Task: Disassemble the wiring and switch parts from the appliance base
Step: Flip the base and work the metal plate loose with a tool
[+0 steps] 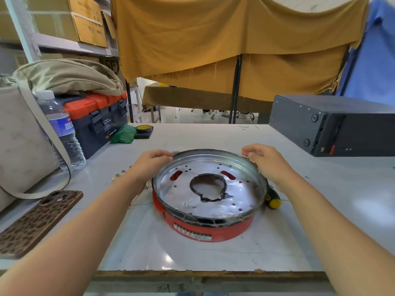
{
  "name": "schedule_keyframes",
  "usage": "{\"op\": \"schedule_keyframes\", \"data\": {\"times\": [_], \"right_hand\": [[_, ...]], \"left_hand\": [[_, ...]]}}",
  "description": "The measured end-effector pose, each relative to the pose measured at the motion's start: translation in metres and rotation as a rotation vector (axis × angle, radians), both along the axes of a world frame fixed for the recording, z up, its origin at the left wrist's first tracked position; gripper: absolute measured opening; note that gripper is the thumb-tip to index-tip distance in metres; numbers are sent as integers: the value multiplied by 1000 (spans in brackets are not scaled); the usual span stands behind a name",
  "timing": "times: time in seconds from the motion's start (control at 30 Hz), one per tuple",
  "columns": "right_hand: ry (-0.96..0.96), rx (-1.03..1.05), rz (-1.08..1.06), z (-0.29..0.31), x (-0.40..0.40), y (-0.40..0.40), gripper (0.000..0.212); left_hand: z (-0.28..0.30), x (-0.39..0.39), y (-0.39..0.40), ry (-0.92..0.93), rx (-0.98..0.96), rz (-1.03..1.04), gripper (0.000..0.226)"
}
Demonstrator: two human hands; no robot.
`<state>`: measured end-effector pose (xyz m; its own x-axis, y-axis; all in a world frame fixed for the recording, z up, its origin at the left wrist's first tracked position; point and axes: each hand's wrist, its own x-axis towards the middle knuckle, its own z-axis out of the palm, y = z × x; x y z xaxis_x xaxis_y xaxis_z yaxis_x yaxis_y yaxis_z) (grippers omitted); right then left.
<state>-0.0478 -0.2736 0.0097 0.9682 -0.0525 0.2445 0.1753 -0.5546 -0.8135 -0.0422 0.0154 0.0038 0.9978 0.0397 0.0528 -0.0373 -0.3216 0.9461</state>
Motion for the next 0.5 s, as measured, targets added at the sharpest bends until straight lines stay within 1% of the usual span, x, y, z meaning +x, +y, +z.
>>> {"op": "schedule_keyframes", "data": {"times": [0.03,0.1,0.23,0.3,0.33,0.4,0.5], "right_hand": [[5,48,-13,-1,2,-5,27],[22,79,-45,-4,6,-16,27],[92,37,-114,-12,14,-37,28],[111,9,-150,-21,17,-43,27],[116,20,-164,-27,19,-45,26],[117,49,-181,-40,21,-45,23],[107,6,-183,-48,26,-46,22]], "left_hand": [[0,1,-2,2,-43,12,18],[-1,4,-5,26,-144,18,19],[-2,6,-8,153,-420,-53,17],[-7,8,-10,163,-528,-82,17],[-10,10,-10,132,-563,-90,18],[-15,13,-13,57,-581,-122,26],[-19,16,-16,10,-578,-149,35]]}}
